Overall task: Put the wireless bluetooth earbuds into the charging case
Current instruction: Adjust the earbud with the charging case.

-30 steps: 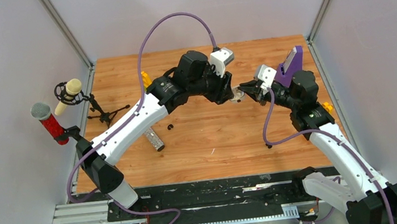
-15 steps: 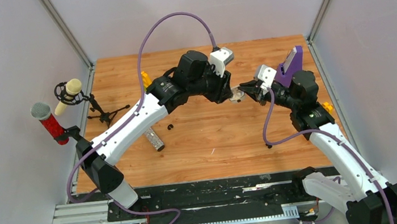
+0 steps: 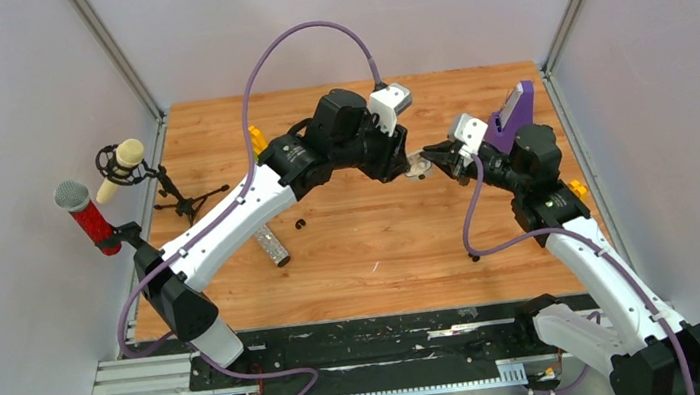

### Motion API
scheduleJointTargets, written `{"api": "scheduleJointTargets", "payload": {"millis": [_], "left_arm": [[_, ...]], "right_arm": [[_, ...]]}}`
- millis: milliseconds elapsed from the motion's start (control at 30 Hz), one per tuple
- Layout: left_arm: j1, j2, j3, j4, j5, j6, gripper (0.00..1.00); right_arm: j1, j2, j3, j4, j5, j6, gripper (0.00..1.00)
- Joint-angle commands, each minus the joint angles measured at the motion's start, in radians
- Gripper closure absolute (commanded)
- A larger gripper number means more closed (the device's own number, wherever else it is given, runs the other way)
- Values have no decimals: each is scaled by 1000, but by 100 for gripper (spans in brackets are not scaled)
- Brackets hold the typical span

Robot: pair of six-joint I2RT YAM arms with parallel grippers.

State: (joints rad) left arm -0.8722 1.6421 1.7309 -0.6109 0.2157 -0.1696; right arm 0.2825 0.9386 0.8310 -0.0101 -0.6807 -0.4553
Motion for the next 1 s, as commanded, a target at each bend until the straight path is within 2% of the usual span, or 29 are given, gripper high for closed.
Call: {"api": "scheduleJointTargets", "payload": {"millis": [0,200,567,967], "left_arm": [[-5,-45,59,-2,-6,15,54],[-5,-50,79,-18,-11,9,54],[-12,-47,39,-10,26,-16,62],[-20,-17,42,-18,-55,-8,65]], "right_arm": [[-4,-10,-3,45,16,-14,100],[-5,-9,-4,53,26,-13,100],[-5,-9,-6,61,37,-12,100],[-4,-23,-4,53,18,-8,100]]}}
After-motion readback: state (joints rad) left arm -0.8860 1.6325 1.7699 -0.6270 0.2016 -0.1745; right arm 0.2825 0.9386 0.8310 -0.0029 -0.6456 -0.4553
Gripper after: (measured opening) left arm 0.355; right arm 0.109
